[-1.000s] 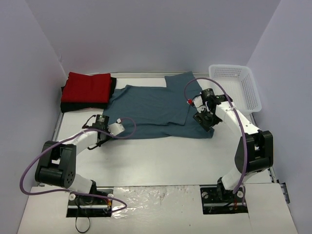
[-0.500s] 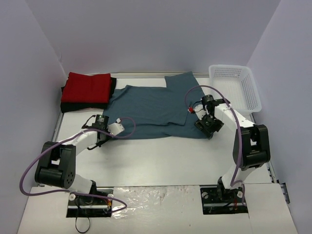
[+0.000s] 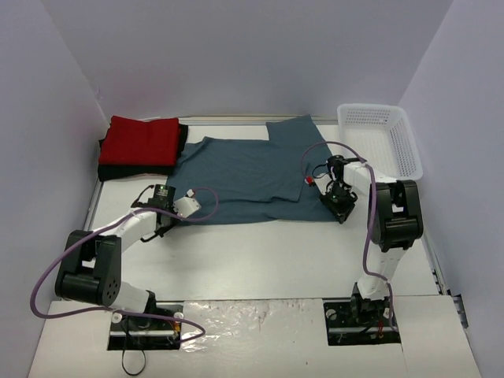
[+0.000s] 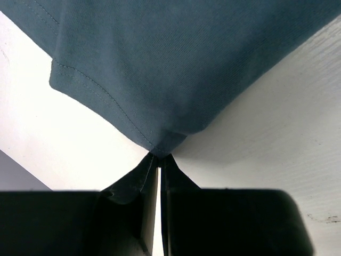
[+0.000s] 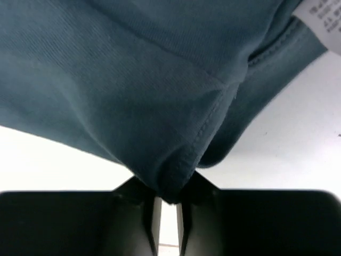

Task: Fold and stack the t-shirts
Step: Fold the flattened tshirt in 1/3 of the way

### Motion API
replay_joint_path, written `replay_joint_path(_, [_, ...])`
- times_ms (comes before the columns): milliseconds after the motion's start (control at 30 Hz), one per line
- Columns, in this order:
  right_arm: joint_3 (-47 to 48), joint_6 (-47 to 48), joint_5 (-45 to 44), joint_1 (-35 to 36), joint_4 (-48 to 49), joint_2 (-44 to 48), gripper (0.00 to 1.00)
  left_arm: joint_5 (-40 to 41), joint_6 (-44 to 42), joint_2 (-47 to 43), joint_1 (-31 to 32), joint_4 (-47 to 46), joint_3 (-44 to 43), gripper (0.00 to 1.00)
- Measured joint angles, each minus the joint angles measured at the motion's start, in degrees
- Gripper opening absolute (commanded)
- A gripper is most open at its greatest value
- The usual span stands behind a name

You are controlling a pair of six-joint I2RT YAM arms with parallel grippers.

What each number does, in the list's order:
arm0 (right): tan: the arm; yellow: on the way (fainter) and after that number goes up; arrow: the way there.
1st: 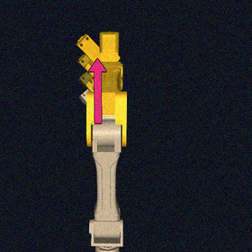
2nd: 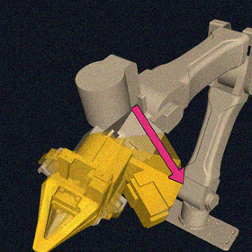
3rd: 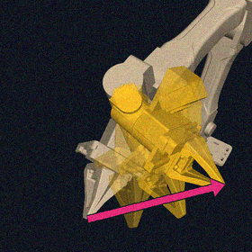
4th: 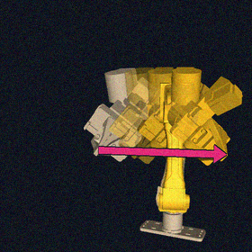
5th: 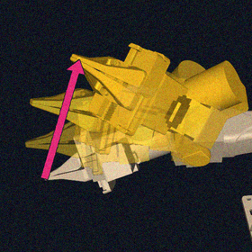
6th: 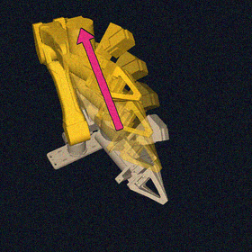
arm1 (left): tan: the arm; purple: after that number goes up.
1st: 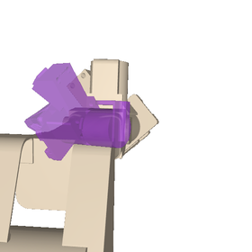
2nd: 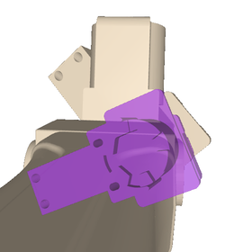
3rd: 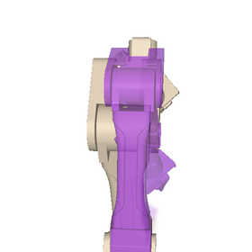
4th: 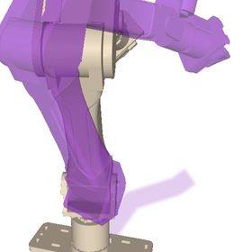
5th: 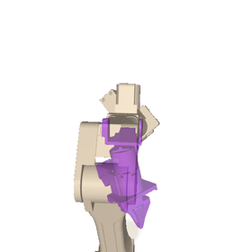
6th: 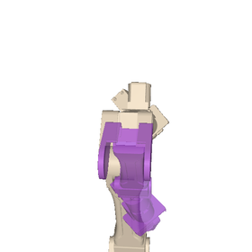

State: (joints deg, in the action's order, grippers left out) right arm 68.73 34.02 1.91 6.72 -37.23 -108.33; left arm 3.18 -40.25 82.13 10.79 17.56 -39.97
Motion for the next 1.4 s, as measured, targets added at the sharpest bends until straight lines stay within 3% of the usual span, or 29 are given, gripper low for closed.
replay_joint_path(33, [0.2,-0.2,0.2,-0.1,0.3,-0.1,0.00,0.0,0.1,-0.1,0.0,0.0,0.0,0.02])
replay_joint_path(367, [-1.2,1.1,0.8,-2.3,0.7,4.0,0.00,0.3,0.2,-0.7,0.0,0.7,0.0,0.02])
replay_joint_path(600, [-2.2,2.7,1.5,-5.3,-0.5,10.8,0.00,0.5,0.2,-5.6,0.0,3.0,-1.3,0.02])
replay_joint_path(933, [-3.9,4.2,3.1,-7.4,-2.3,12.5,0.00,0.5,0.1,-11.8,-0.3,6.4,-2.1,0.03])
replay_joint_path(1167, [-3.9,5.9,5.9,-8.5,-7.7,22.7,0.00,-0.6,0.0,-18.3,-0.9,12.7,-3.2,0.02])
replay_joint_path(1400, [-1.6,8.3,8.1,-8.7,-17.0,33.0,0.00,-3.3,0.0,-26.8,-1.2,23.1,-9.6,0.02])
